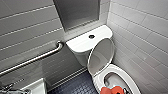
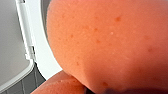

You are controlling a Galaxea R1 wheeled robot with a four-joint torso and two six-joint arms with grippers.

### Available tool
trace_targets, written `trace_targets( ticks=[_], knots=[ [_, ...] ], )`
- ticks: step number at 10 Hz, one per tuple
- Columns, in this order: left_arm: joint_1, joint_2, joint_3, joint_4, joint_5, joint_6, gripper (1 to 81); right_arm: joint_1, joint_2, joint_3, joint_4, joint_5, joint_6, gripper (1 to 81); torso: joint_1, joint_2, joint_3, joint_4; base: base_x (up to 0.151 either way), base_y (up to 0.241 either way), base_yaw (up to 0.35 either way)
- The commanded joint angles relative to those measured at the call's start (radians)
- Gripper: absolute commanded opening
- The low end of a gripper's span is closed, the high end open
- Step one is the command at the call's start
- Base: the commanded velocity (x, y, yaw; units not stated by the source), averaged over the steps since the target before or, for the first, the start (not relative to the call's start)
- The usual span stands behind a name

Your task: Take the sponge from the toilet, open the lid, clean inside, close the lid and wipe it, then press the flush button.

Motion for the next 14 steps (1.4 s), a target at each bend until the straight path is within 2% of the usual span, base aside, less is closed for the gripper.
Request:
trace_targets(
  ticks=[1,3,5,8,10,12,14],
  knots=[
    [0.046,-0.014,0.005,0.022,0.024,0.009,81.1,-0.027,-0.09,0.117,-0.012,-0.066,-0.008,1.0,0.0,0.0,0.0,0.0,0.0,0.0,0.0],
    [0.046,-0.012,0.005,0.021,0.021,0.025,81.1,-0.082,-0.156,0.159,-0.016,-0.04,-0.008,1.0,0.0,0.0,0.0,0.0,0.0,0.0,0.0],
    [0.046,-0.014,0.005,0.022,0.011,0.028,81.1,-0.139,-0.194,0.18,-0.064,0.012,0.001,1.0,0.0,0.0,0.0,0.0,0.0,0.0,0.0],
    [0.046,-0.021,0.005,0.022,-0.002,0.034,81.1,-0.207,-0.211,0.202,-0.093,0.085,0.073,1.0,0.0,0.0,0.0,0.0,0.0,0.0,0.0],
    [0.046,-0.025,0.005,0.022,-0.014,0.039,81.1,-0.257,-0.246,0.233,-0.156,0.119,0.141,1.0,0.0,0.0,0.0,0.0,0.0,0.0,0.0],
    [0.043,-0.025,0.005,0.024,-0.014,0.04,81.1,-0.315,-0.3,0.33,-0.251,0.182,0.15,1.0,0.0,0.0,0.0,0.0,0.0,0.0,0.0],
    [0.041,-0.022,0.005,0.026,-0.014,0.04,81.1,-0.334,-0.318,0.429,-0.318,0.294,0.139,1.0,0.0,0.0,0.0,0.0,0.0,0.0,0.0]
  ],
)
